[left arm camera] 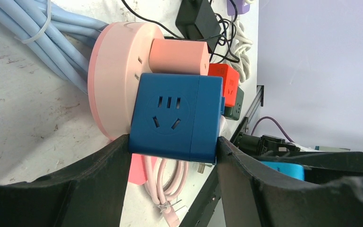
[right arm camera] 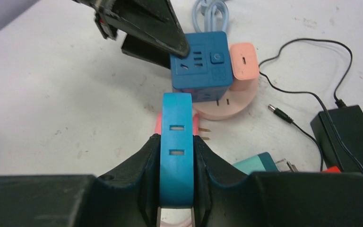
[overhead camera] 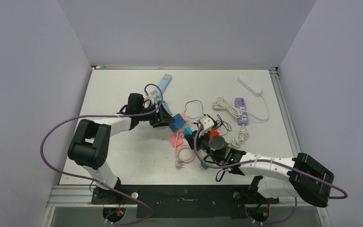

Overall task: Pull the plug off the socket
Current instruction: Place the plug at the center of the board.

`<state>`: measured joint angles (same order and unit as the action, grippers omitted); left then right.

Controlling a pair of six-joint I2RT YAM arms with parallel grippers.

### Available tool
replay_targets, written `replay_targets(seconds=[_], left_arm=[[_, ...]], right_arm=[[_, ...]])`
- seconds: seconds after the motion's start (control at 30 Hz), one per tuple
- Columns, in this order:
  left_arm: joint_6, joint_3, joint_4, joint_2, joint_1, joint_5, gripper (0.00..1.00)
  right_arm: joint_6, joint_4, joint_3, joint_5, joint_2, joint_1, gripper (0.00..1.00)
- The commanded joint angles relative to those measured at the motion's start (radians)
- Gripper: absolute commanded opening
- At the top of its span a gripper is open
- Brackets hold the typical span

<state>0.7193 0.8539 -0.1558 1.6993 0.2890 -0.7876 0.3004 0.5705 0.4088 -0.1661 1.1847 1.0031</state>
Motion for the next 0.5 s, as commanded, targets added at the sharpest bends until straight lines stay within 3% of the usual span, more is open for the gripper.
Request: replay_targets(seconds=[0.0,0.27,0.47], left_arm=[[-0.047,0.041,0.049,-0.032,-0.021,0.081,0.0],[-0.085,0.068,0.089,-0.027,-0.019,0.069,0.0],[-0.114,0.099,0.129,-0.007,-0.02,0.035,0.0]], right_arm=[[0.011,-0.045,0.024,-0.095,0.053,0.027,0.06],[-0.002,-0.142,0.098,-0.211,0.165,0.068,0.19],[-0.001,-0.14,0.101,-0.213,0.176,0.069,0.42]])
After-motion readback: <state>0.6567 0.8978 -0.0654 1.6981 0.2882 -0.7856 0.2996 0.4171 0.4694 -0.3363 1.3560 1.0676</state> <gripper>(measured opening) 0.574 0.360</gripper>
